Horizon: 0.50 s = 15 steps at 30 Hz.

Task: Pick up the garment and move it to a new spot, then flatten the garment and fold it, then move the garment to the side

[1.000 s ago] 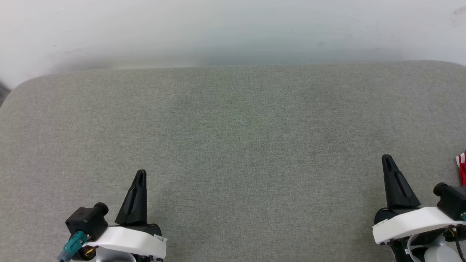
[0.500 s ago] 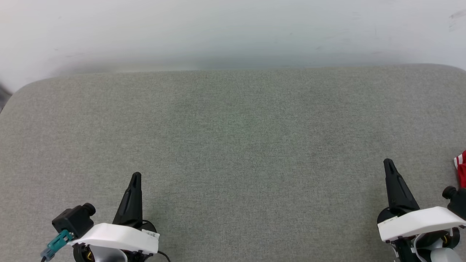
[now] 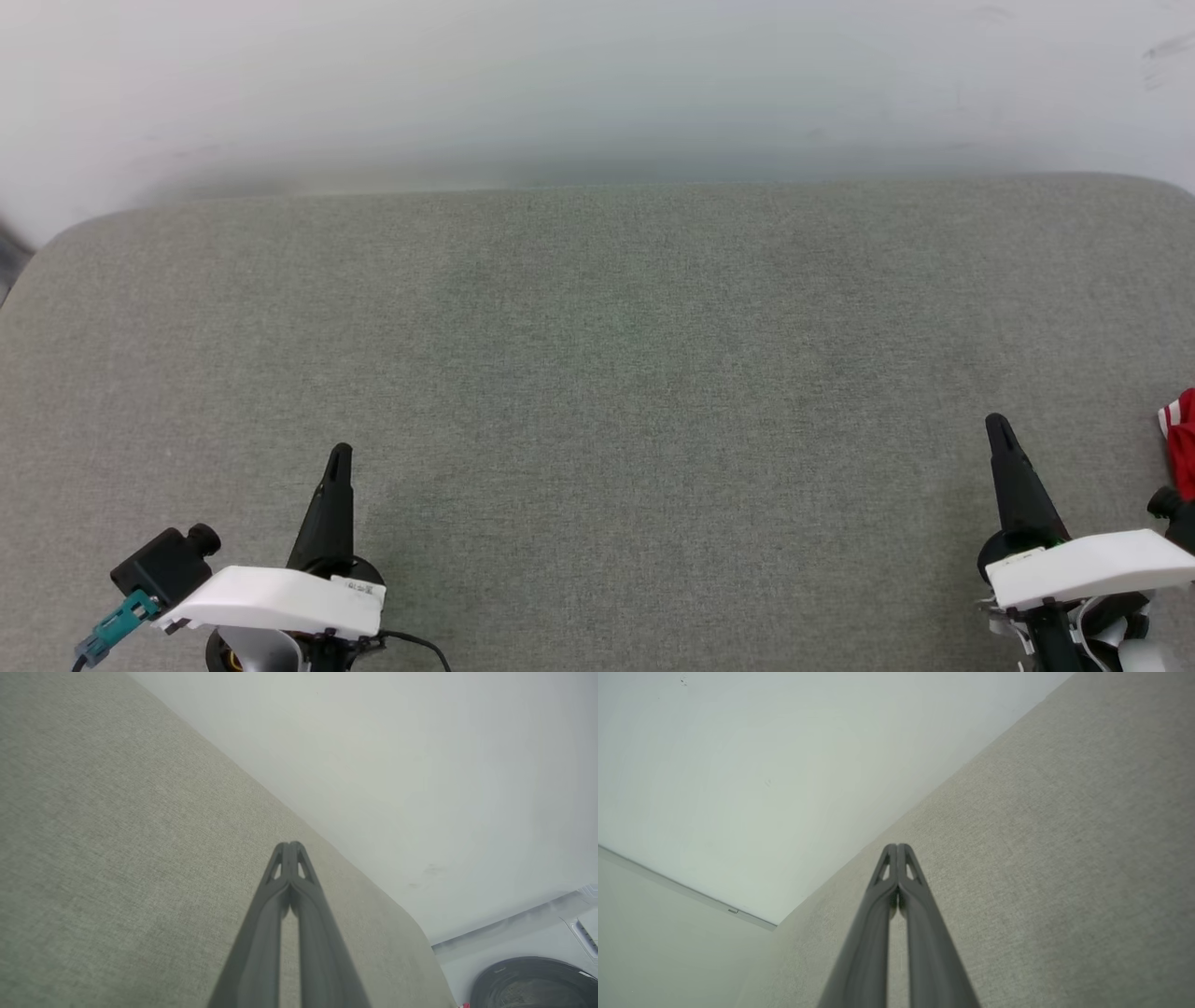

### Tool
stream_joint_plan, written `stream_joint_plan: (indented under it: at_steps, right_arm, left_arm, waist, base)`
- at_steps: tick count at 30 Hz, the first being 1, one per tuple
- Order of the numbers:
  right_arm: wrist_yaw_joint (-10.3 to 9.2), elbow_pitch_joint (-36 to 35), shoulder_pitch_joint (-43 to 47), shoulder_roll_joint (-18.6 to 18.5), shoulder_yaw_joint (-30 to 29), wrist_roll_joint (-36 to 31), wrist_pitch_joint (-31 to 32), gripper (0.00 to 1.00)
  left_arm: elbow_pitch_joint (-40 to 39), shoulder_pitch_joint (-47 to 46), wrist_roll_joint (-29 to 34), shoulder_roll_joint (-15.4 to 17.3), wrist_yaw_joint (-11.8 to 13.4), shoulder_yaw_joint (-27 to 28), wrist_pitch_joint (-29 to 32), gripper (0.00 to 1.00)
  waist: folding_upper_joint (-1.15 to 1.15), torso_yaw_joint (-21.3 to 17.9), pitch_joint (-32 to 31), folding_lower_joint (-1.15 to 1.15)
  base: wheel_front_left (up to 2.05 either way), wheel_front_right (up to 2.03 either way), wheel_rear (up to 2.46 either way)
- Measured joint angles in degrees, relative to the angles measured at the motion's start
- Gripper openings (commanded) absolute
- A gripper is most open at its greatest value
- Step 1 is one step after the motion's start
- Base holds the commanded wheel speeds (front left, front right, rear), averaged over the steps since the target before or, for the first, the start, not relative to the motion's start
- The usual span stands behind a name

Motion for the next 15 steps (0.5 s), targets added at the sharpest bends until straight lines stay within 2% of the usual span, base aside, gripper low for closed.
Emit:
stream_joint_plan:
  at_steps: [15]
  right_arm:
    - [0.0, 1.0, -0.3, 0.2, -0.7, 10.1, 2.0, 0.0]
  left_arm:
    - [1.2, -0.6, -10.5, 0.1, -0.1, 0.6, 2.5, 0.0]
  waist:
    - [0.0, -0.1, -0.8, 0.0]
  base:
    - [0.0, 0.0, 0.0]
